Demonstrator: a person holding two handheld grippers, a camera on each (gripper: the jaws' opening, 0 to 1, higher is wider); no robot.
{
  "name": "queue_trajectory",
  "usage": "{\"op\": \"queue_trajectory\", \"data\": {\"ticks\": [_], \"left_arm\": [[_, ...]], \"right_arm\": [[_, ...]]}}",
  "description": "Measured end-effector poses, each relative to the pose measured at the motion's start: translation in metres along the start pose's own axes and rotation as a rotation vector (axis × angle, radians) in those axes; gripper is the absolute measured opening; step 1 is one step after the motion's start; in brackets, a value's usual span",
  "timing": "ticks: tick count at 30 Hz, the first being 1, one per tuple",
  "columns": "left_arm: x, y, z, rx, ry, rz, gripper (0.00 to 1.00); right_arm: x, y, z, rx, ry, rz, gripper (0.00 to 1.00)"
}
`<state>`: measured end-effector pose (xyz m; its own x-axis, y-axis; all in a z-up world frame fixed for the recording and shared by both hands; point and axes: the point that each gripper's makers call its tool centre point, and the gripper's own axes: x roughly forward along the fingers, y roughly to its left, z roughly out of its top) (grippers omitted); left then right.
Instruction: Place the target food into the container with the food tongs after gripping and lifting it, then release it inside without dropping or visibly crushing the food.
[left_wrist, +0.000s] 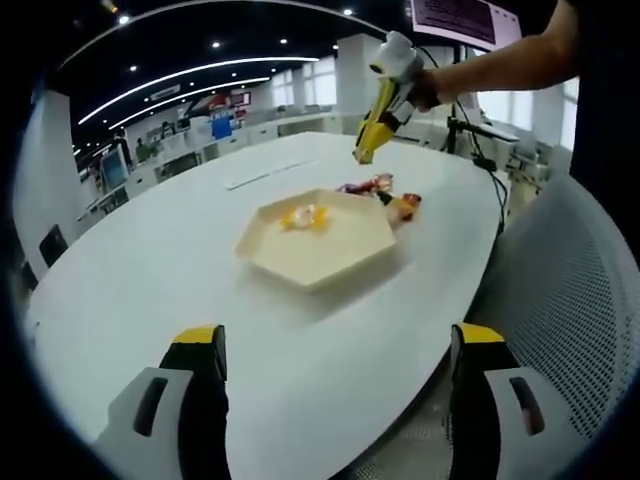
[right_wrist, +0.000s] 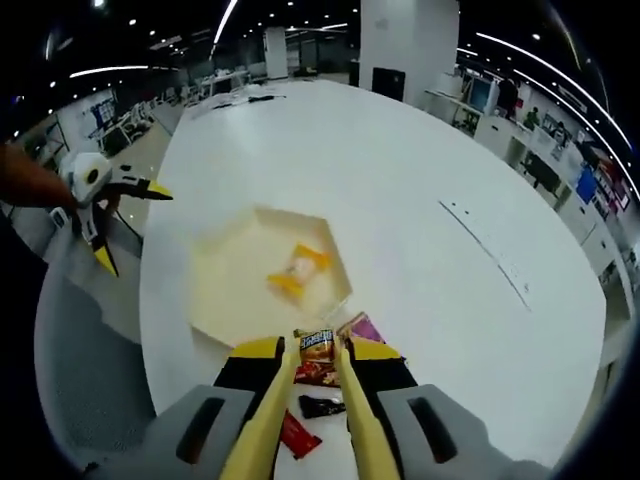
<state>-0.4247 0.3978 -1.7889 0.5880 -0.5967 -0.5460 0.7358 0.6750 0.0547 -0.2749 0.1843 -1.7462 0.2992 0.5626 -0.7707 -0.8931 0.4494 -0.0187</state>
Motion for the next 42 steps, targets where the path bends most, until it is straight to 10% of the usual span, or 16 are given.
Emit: {"op": "queue_trajectory", "data": {"ticks": [42], "left_arm": [[-0.005, 0.006, 0.001, 0.005, -0.019, 0.017, 0.87]], "right_arm": [[0.042, -0.002, 0.044, -0.070, 0.046, 0.015, 0.24]]}}
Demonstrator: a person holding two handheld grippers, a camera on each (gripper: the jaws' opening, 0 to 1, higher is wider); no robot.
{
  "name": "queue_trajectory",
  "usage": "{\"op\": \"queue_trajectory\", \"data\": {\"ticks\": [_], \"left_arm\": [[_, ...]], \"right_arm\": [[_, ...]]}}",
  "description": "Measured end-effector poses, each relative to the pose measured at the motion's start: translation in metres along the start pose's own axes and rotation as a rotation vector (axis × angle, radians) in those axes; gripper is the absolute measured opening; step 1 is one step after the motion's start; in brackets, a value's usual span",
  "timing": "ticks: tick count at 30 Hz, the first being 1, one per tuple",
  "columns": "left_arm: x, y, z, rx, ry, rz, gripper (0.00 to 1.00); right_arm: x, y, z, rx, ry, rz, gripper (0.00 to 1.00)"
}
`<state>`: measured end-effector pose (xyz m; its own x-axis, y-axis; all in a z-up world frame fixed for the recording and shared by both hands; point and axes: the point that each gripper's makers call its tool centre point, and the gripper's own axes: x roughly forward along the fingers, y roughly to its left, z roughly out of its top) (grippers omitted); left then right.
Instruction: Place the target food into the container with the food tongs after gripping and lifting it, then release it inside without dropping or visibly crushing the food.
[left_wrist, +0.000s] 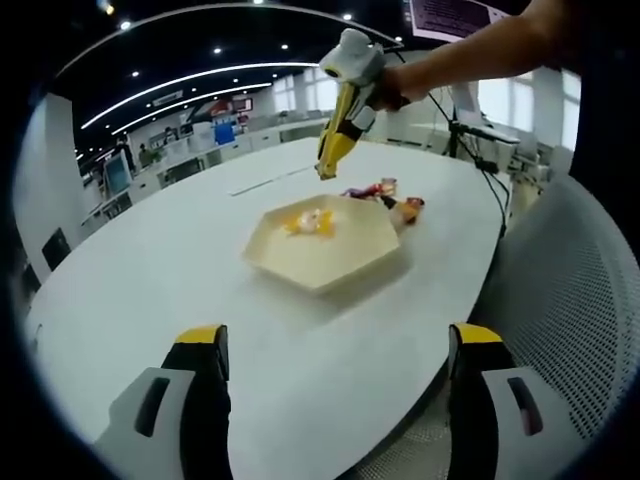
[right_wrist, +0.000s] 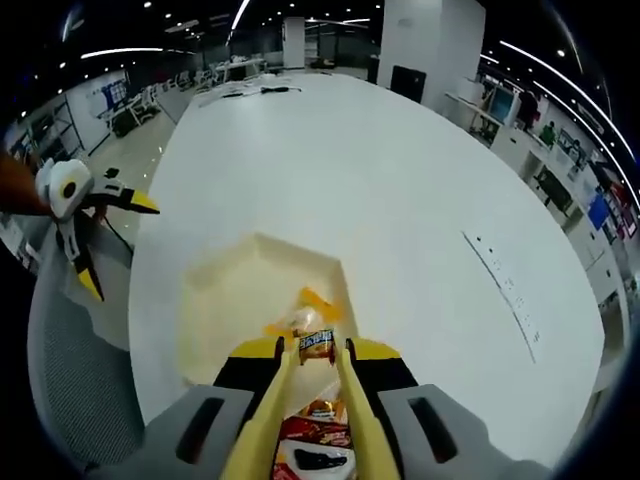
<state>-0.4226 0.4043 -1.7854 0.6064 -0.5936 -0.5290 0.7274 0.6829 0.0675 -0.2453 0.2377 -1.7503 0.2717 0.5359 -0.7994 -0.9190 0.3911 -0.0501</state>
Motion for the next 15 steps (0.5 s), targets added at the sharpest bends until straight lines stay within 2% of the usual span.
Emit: {"op": "queue_trajectory", "data": {"ticks": [7, 15], "left_arm": [[-0.0030, 0.0075, 0.0005, -0.008, -0.009, 0.023, 0.86], [-0.0035, 0.0054, 0.0000, 0.013, -0.006, 0.017, 0.85]], "right_arm": [[0.0030, -0.0015, -0.0015, 0.004, 0.014, 0.011, 0.24], [0.0005, -0.0012, 0.0019, -0.020, 0.008, 0.005, 0.26]]}}
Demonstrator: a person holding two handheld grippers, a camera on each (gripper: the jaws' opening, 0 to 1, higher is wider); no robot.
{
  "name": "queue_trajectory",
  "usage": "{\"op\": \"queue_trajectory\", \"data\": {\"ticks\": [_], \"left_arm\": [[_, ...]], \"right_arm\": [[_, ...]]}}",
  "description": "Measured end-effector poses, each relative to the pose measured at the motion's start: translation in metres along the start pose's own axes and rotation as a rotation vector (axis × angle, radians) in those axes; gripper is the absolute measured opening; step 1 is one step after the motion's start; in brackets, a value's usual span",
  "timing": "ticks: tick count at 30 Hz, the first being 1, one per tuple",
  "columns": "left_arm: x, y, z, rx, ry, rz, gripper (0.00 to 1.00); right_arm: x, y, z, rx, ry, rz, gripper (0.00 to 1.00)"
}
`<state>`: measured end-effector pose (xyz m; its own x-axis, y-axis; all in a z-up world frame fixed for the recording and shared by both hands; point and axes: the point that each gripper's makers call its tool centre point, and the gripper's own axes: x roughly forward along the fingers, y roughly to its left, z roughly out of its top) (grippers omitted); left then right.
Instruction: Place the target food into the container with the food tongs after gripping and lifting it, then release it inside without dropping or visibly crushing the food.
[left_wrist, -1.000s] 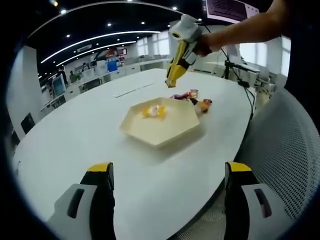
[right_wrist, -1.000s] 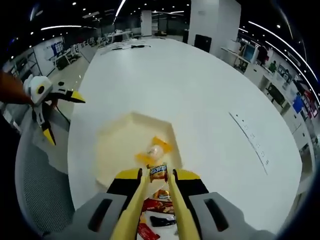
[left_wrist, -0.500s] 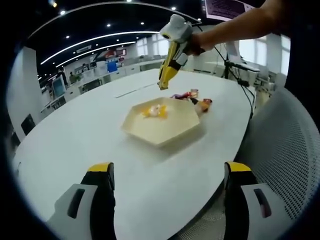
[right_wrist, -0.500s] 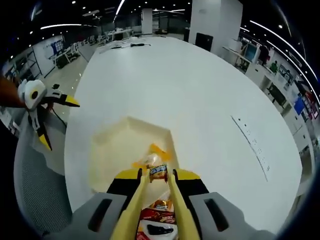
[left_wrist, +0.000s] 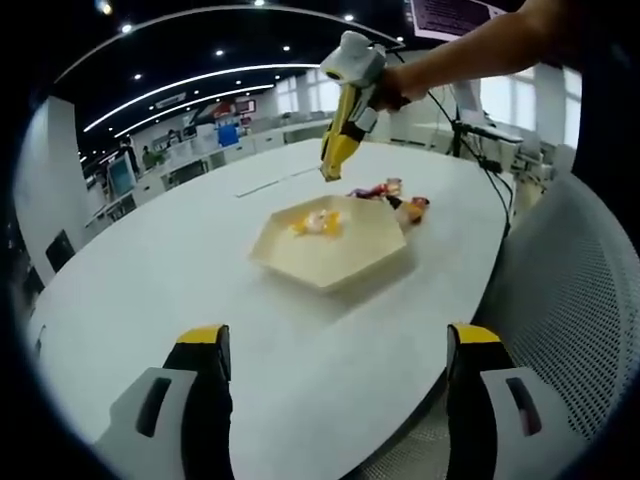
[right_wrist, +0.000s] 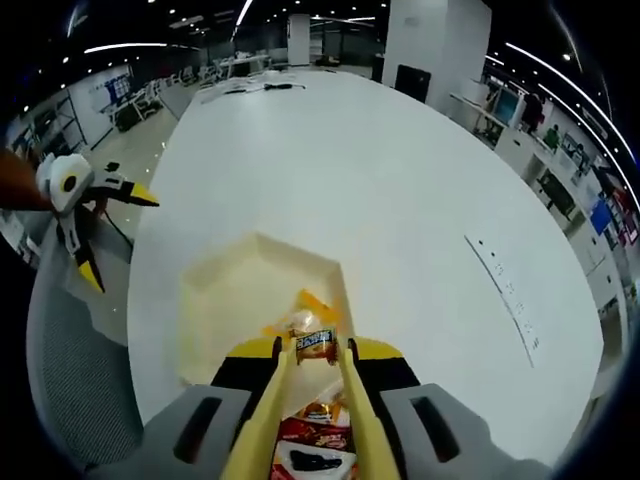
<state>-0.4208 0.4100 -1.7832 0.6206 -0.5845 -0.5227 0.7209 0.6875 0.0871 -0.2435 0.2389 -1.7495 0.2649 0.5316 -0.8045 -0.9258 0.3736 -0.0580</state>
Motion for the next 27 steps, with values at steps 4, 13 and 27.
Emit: {"op": "queue_trajectory", "data": {"ticks": [4, 13, 27], "left_arm": [[0.000, 0.000, 0.000, 0.003, 0.003, -0.007, 0.86], [0.000, 0.000, -0.002, 0.001, 0.009, -0.010, 0.86], [0.001, 0.001, -0.003, 0.001, 0.013, -0.003, 0.86]], "right_arm": [[-0.004, -0.002, 0.001, -0.006, -0.003, -0.003, 0.27], [-0.008, 0.000, 0.004, -0.012, -0.011, 0.007, 0.27], [-0.010, -0.002, 0.012, -0.062, -0.045, -0.002, 0.27]]}}
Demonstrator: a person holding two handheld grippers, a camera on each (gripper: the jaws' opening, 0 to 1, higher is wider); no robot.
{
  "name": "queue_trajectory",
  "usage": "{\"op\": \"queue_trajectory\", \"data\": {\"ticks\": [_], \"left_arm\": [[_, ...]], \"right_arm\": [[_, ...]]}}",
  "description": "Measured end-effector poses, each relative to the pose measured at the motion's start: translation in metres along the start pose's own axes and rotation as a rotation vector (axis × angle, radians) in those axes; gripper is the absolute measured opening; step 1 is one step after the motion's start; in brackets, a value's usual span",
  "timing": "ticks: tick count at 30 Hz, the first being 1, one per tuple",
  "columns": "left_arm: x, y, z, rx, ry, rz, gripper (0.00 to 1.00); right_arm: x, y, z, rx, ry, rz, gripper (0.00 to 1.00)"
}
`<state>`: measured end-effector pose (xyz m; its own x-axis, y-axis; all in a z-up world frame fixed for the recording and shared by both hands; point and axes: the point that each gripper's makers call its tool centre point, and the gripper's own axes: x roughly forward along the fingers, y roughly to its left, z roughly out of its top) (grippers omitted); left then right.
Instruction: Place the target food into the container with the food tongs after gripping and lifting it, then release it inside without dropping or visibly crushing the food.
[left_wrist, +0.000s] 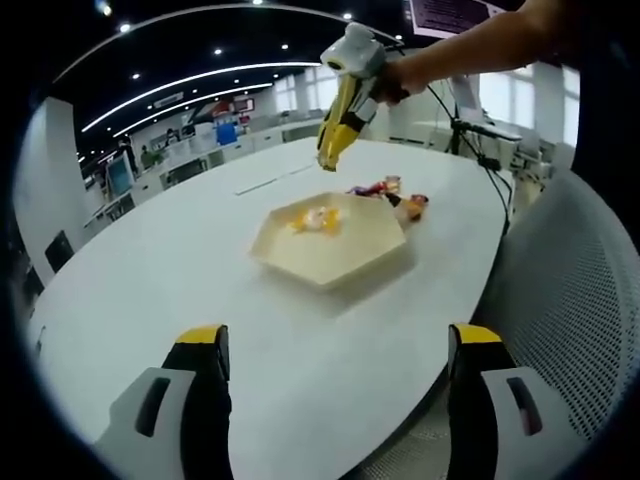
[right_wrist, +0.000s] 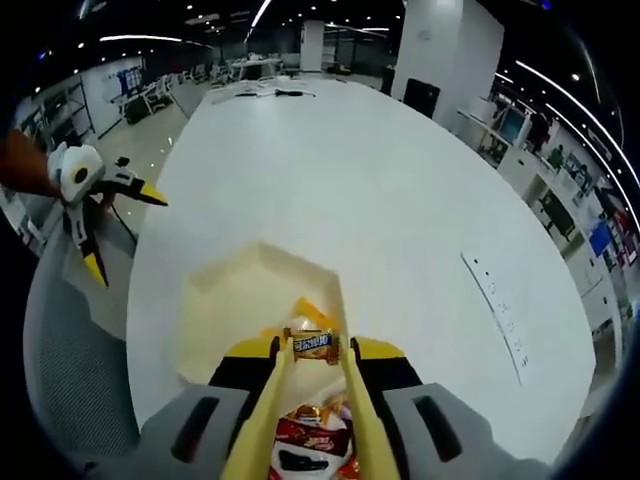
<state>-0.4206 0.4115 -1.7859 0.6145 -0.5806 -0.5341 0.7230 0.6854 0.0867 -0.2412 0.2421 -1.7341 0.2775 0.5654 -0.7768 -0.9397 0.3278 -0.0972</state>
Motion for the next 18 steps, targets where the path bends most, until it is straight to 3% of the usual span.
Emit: {"op": "queue_trajectory", "data": {"ticks": [9, 18], "left_arm": [[0.000, 0.002, 0.000, -0.003, -0.002, 0.008, 0.86], [0.000, 0.002, -0.001, -0.002, 0.005, 0.009, 0.86]], "right_arm": [[-0.001, -0.001, 0.005, -0.006, -0.005, 0.004, 0.27], [-0.016, -0.008, -0.002, -0.011, -0.010, -0.011, 0.28]]}}
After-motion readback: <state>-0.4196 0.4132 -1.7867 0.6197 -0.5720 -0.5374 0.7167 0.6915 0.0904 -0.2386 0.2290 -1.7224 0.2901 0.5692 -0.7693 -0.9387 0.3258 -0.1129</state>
